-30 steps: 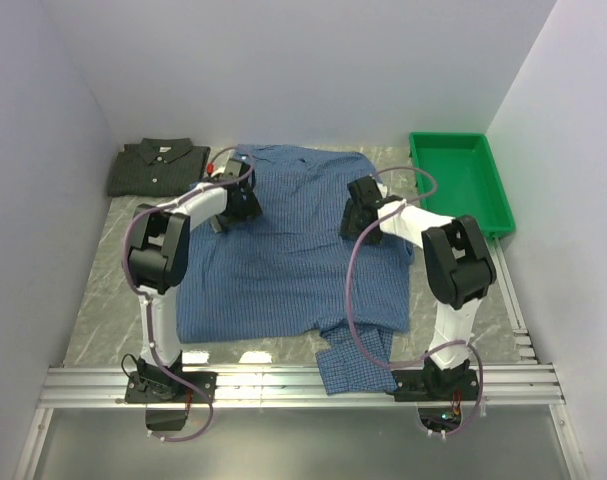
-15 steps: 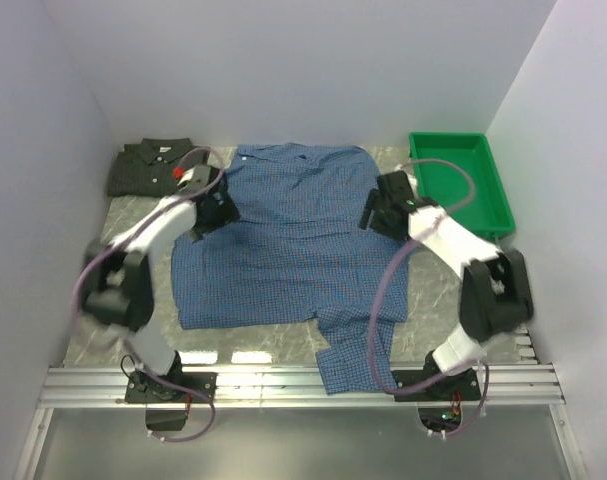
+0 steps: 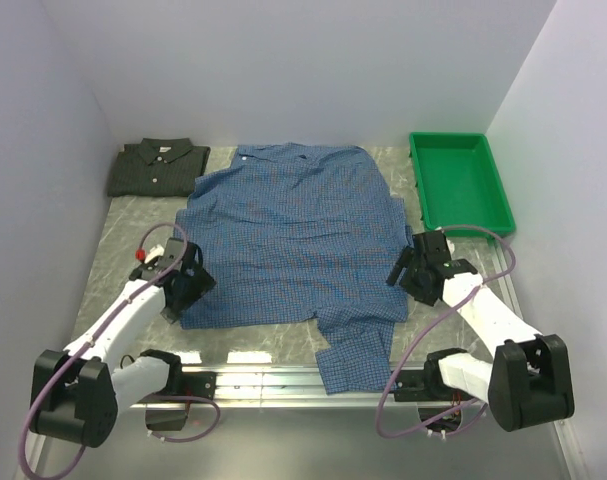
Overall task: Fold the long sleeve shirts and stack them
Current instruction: Fold the shirt
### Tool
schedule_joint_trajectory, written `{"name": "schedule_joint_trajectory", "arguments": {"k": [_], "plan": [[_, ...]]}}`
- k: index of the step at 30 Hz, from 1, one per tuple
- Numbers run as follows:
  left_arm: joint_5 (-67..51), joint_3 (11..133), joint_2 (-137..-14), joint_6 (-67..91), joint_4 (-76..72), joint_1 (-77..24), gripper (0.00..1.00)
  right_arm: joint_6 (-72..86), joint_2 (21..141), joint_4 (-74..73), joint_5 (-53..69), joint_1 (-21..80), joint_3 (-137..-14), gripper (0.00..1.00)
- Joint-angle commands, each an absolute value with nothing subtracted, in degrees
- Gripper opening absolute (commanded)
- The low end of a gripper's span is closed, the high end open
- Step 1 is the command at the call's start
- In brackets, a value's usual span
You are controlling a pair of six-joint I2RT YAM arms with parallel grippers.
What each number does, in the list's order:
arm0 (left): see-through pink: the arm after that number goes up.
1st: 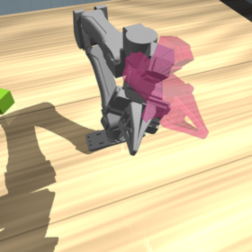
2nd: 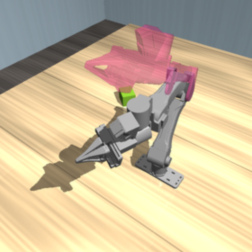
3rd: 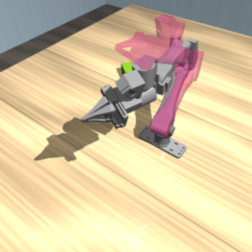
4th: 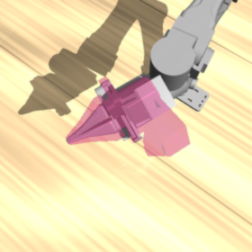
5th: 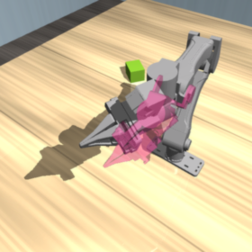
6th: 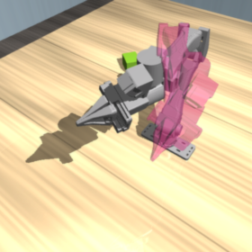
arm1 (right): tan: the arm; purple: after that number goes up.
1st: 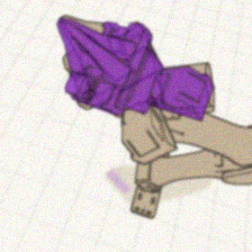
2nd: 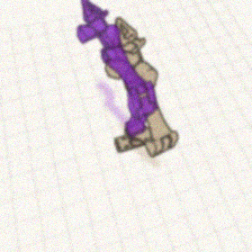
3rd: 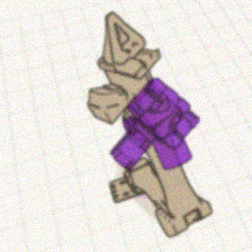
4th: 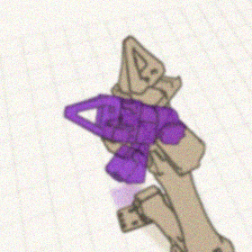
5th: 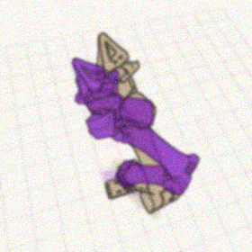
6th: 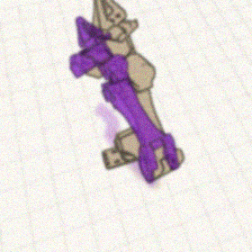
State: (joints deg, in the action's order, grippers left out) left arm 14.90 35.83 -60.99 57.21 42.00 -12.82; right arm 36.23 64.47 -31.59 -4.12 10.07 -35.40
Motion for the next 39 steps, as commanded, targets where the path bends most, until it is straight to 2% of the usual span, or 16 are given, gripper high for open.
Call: {"name": "schedule_joint_trajectory", "arguments": {"k": [1,8,14,17,18,19,22,23,24,25,26,27,29,30,39], "plan": [[14.77,33.93,-59.41,63.36,42.54,-11.69,0.99,38.05,64.07,-30.41,-1.5,9.32,-34.02,0.82],[12.92,29.89,-62.58,66.62,40.0,-10.37,0.99,39.37,64.69,-28.57,1.4,9.23,-29.63,0.78],[12.13,28.65,-66.79,66.8,37.71,-10.11,0.97,39.29,67.32,-29.18,1.76,9.23,-30.5,0.76],[11.78,28.65,-66.97,66.45,37.53,-10.11,0.84,39.29,67.85,-28.65,2.11,9.23,-30.24,0.72],[12.13,28.91,-66.97,66.18,37.88,-10.11,0.76,39.37,68.11,-28.65,2.2,9.23,-30.32,0.71],[12.3,29.26,-66.97,65.83,38.23,-10.11,0.71,39.46,68.29,-28.57,2.37,9.23,-30.32,0.69],[12.13,30.32,-66.53,65.04,39.02,-10.11,0.53,39.37,68.99,-28.65,2.9,9.23,-30.76,0.52],[12.22,30.58,-65.92,64.87,39.28,-10.11,0.48,39.46,68.99,-28.65,2.9,9.23,-30.76,0.42],[12.3,31.02,-65.74,64.69,39.55,-10.11,0.33,39.46,68.82,-28.83,2.64,9.23,-30.85,0.36],[12.39,31.2,-65.39,64.51,40.16,-10.11,0.26,39.29,68.64,-29.09,2.46,9.32,-31.11,0.21],[12.57,31.55,-64.96,64.34,40.6,-10.11,0.2,39.2,68.47,-29.61,1.76,9.23,-31.37,0.15],[12.83,32.25,-64.6,64.16,40.95,-10.11,0.13,38.94,67.6,-30.92,1.06,9.23,-31.72,0.1],[13.27,33.13,-63.73,63.72,42.61,-10.11,0.06,38.41,66.28,-32.16,0.09,9.14,-32.51,0.0],[13.45,34.18,-63.46,63.55,43.58,-10.11,0.01,37.97,64.88,-32.95,0.09,9.23,-33.04,0.0],[13.89,40.33,-56.43,63.28,52.46,-10.02,0.01,36.56,57.49,-40.77,-1.67,9.23,-37.26,0.0]]}}
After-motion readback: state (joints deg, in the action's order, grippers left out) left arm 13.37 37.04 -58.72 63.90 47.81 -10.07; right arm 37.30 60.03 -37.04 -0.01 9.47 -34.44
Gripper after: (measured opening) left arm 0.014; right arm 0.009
